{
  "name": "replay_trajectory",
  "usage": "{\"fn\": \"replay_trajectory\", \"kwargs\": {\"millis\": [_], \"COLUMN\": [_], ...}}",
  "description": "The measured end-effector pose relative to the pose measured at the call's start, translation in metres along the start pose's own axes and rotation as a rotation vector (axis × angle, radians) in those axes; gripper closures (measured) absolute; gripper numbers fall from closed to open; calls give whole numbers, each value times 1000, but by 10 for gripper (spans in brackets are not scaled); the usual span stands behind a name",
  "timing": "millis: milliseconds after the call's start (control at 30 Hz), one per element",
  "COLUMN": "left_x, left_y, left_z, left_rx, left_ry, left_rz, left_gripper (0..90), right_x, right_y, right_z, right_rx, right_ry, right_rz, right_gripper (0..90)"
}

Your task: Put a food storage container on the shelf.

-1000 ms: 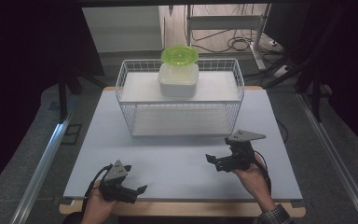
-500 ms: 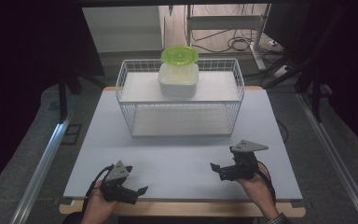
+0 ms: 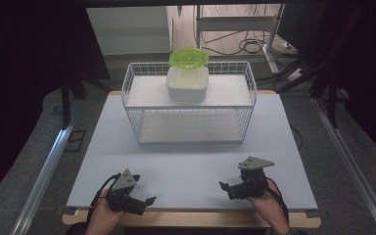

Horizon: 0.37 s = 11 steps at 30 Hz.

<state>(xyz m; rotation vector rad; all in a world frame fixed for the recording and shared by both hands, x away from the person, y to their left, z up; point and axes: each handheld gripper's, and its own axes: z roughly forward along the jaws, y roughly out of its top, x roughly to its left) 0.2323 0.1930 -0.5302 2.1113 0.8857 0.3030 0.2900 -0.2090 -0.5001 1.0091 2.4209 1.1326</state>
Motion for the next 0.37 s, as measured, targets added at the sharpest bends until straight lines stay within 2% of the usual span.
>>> {"fn": "replay_trajectory", "kwargs": {"millis": [200, 367], "left_x": [0, 0], "left_y": [0, 0], "left_z": [1, 1], "left_rx": [6, 6], "left_ry": [2, 3], "left_rz": [2, 3], "left_gripper": [39, 39], "right_x": [6, 8], "right_y": [-5, -5], "right_z": [7, 8], "right_rx": [60, 66], "right_ry": [-2, -16], "right_rz": [-27, -44], "right_gripper": [2, 2]}}
